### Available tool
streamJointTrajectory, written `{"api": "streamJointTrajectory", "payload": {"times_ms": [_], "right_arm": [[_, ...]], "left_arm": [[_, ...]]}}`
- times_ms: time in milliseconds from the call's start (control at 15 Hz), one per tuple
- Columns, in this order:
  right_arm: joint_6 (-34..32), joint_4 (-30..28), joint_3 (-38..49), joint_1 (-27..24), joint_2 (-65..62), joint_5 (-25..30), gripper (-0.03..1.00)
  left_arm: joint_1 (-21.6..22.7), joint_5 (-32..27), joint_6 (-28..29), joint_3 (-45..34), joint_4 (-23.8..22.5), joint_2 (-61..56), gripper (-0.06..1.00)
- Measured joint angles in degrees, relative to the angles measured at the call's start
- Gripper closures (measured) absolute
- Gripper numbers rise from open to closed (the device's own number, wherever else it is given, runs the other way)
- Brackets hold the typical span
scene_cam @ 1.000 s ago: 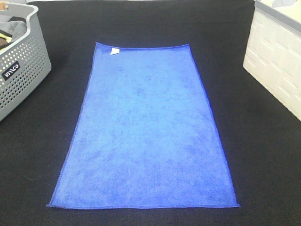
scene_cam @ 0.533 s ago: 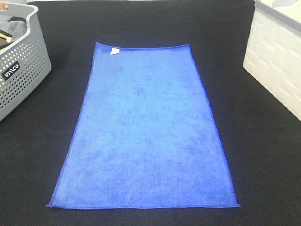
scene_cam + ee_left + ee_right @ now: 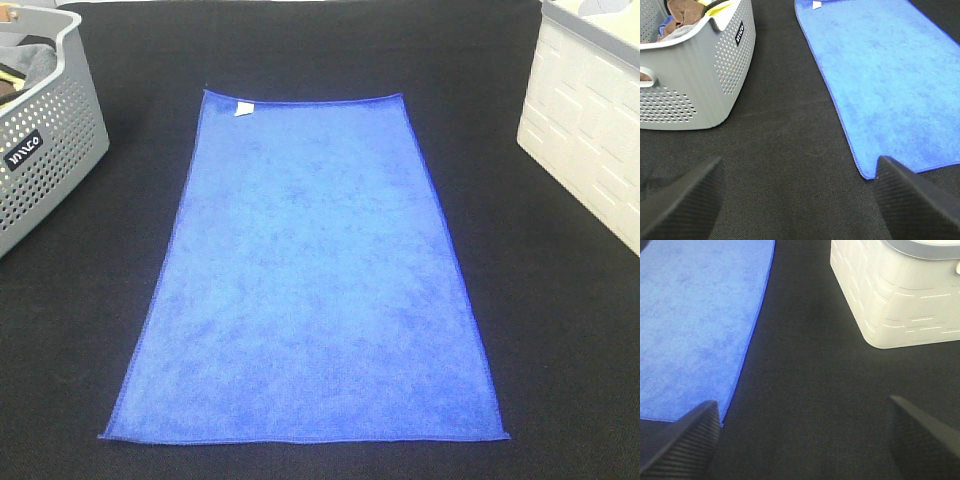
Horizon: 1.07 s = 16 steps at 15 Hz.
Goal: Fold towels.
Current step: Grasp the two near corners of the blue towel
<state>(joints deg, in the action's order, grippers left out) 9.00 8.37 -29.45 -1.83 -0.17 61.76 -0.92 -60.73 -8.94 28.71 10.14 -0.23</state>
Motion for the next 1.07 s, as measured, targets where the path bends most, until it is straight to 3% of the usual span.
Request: {"api": "streamJointTrajectory", "payload": {"times_ms": [1067], "right_arm": [[0.0, 0.0, 0.0, 0.0, 0.0, 0.0, 0.13]], "left_arm": [[0.0, 0.0, 0.1, 0.0, 0.2, 0.0, 0.17]]}}
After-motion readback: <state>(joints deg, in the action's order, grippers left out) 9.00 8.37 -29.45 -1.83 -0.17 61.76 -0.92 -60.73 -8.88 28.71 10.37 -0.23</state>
